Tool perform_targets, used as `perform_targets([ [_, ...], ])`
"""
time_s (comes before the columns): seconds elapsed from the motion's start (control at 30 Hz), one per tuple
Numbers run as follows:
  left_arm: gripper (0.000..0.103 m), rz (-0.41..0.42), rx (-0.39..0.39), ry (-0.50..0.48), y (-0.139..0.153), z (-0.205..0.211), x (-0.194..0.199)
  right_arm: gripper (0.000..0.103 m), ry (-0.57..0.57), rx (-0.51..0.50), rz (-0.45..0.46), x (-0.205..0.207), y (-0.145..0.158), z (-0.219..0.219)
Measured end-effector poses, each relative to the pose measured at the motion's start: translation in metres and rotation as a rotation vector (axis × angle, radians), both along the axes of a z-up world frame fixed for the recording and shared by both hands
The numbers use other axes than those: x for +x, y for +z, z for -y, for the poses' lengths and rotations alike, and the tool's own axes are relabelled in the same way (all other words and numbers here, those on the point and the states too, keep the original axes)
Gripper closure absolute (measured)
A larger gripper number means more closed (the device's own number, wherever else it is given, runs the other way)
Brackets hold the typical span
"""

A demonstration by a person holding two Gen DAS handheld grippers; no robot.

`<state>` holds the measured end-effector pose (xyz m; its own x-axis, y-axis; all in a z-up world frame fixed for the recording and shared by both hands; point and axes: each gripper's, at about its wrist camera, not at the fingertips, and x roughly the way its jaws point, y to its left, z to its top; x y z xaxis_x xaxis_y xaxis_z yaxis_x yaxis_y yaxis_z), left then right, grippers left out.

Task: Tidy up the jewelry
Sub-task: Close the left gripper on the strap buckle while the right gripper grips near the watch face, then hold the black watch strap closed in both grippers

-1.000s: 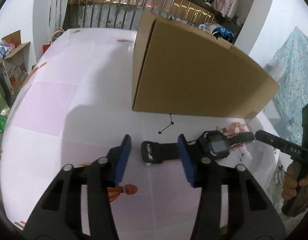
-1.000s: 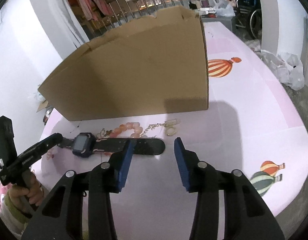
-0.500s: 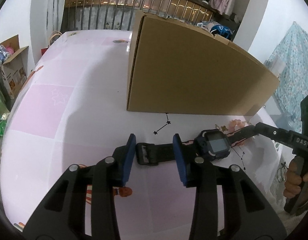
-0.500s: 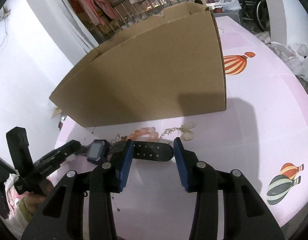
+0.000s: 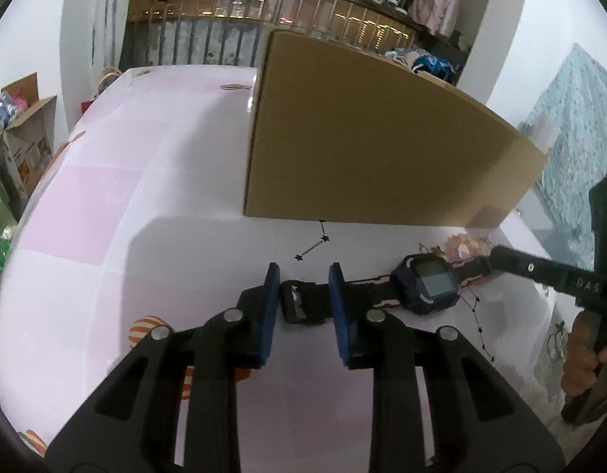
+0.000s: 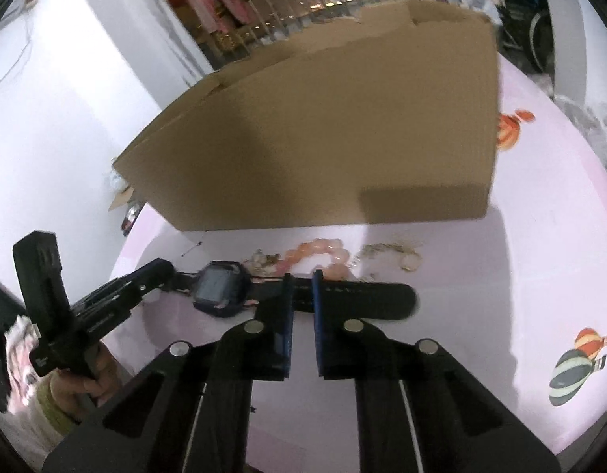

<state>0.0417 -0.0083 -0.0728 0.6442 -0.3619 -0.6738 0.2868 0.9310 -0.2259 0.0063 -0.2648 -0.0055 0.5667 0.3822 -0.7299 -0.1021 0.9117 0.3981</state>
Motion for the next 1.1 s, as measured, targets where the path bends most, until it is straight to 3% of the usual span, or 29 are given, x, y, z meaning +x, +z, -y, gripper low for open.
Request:
perform_targets([
  [0.13,0.079,-0.017,0.001,-0.004,0.002,-0.001,0.000,0.094,-0.012,-0.034,0.008,-0.004,0.005,0.000],
  [0.27,0.066,-0.036,0.005,0.001,0.005,-0.004,-0.003,0.090,-0.075,-0.067,-0.005,-0.006,0.005,0.015],
  [0.33,0.066,-0.051,0.005,-0.001,0.007,-0.005,-0.004,0.072,-0.114,-0.087,-0.020,-0.005,0.003,0.022],
  [0.37,0.064,-0.064,-0.003,-0.004,0.007,-0.005,-0.004,0.068,-0.127,-0.094,-0.027,-0.004,0.001,0.024],
  [0.53,0.064,-0.128,-0.070,-0.006,0.007,-0.007,0.003,0.058,-0.115,-0.114,-0.046,0.003,-0.007,0.020],
  [0.7,0.065,-0.146,-0.107,0.003,0.006,-0.008,0.007,0.058,-0.086,-0.208,-0.027,0.003,-0.003,0.003],
  [0.83,0.066,-0.117,-0.034,0.004,0.005,0.001,0.004,0.059,-0.092,-0.204,-0.029,0.003,-0.001,0.004],
  [1.0,0.066,-0.066,0.116,-0.005,0.007,0.023,-0.004,0.063,-0.095,-0.095,-0.029,0.003,-0.003,0.016],
  [1.1,0.066,-0.061,0.136,-0.011,0.008,0.025,-0.003,0.063,-0.071,-0.050,-0.018,0.001,-0.002,0.011],
])
